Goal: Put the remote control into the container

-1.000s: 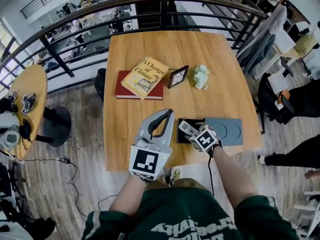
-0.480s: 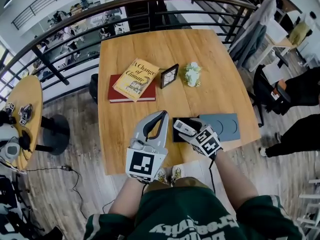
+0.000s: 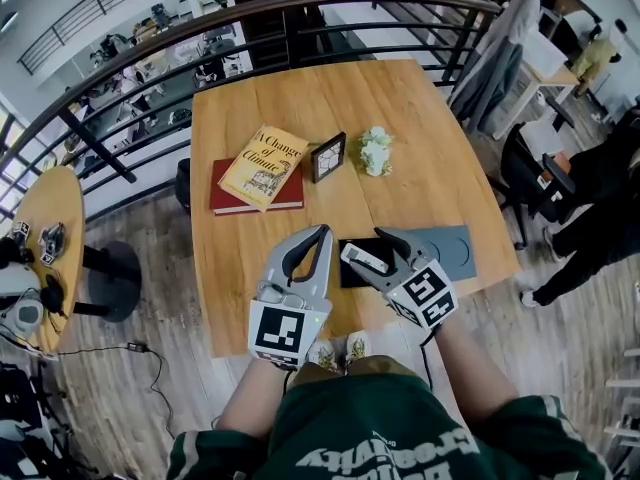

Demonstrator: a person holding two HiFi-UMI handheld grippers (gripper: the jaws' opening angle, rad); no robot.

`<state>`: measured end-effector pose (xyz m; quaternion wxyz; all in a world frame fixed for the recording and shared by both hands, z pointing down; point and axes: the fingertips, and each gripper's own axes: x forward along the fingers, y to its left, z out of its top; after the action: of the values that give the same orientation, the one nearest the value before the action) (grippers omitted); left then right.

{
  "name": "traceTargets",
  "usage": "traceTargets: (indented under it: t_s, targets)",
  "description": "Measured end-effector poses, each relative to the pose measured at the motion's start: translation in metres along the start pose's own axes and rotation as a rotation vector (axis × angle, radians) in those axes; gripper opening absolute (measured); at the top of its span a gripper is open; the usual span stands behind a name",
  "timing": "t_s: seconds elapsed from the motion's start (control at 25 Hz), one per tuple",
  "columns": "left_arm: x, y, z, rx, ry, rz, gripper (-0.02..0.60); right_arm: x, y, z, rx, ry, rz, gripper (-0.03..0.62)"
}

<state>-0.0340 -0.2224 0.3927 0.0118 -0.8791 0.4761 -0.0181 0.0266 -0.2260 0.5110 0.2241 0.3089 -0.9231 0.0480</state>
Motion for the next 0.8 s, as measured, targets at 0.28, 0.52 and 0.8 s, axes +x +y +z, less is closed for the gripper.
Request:
traceTargets:
  t_s: [0.28,0.52,0.8]
  targets:
    - [0.003,-0.007,0.012,-0.003,-0.018,-0.02,0.0,-0.045,0.002,0.073,-0.072,-0.263,-0.097,0.291]
    - [0.001,-0.014,0.028,0.033,-0.04,-0.027,0.0,-0.07,0.009,0.104,-0.129,-0.412,-0.135,0.291]
    - [-0.004,-0.013,0.036,0.052,-0.046,-0.013,0.0,-0.089,0.009,0.121,-0.118,-0.475,-0.143,0.29]
